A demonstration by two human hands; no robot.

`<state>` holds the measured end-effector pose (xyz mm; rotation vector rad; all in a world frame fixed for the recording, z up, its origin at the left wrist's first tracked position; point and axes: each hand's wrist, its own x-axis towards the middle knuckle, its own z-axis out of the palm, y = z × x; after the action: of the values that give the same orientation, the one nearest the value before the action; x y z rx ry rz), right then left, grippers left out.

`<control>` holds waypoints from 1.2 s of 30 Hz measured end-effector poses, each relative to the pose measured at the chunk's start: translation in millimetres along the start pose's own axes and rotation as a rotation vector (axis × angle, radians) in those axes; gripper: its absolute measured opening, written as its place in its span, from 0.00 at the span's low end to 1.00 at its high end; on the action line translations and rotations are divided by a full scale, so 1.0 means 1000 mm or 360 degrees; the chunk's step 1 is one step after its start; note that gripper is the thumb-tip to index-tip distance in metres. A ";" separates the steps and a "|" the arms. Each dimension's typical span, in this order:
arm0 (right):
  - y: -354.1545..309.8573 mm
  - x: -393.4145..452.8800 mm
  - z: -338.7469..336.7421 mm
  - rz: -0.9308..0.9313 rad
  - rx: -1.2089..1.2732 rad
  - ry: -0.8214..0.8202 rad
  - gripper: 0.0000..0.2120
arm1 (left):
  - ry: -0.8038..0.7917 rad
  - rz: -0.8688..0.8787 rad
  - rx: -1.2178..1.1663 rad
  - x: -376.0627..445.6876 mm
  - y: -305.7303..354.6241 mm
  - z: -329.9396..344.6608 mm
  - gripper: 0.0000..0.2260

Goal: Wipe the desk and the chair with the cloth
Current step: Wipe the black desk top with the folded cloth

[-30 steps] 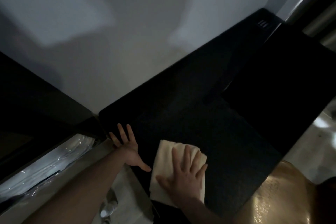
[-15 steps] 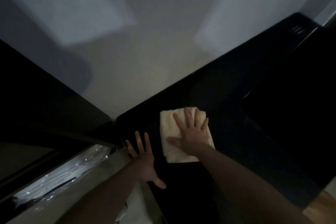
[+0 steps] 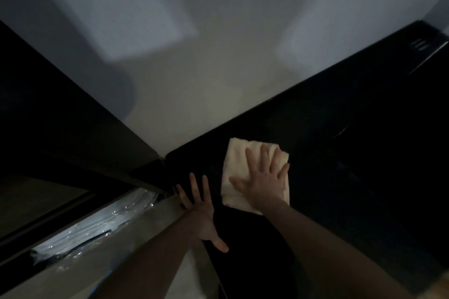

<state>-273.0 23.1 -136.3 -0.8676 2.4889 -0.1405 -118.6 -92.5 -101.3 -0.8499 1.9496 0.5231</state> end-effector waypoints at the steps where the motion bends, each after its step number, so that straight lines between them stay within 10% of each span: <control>1: 0.003 -0.015 0.006 0.0010 0.0001 -0.0015 0.46 | 0.0012 -0.0002 -0.0005 0.000 -0.001 0.001 0.85; 24: -0.001 -0.133 0.023 0.0600 0.0311 -0.0330 0.43 | 0.0001 -0.0268 0.0114 -0.016 0.012 -0.011 0.86; 36: 0.092 -0.075 -0.036 0.0655 0.0437 -0.0507 0.45 | 0.0297 0.0123 0.0282 -0.008 0.047 -0.038 0.70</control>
<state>-291.1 139.4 -96.5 -0.2336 2.2226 -0.1803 -172.9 -82.8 -74.2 -0.7342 2.1704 0.3185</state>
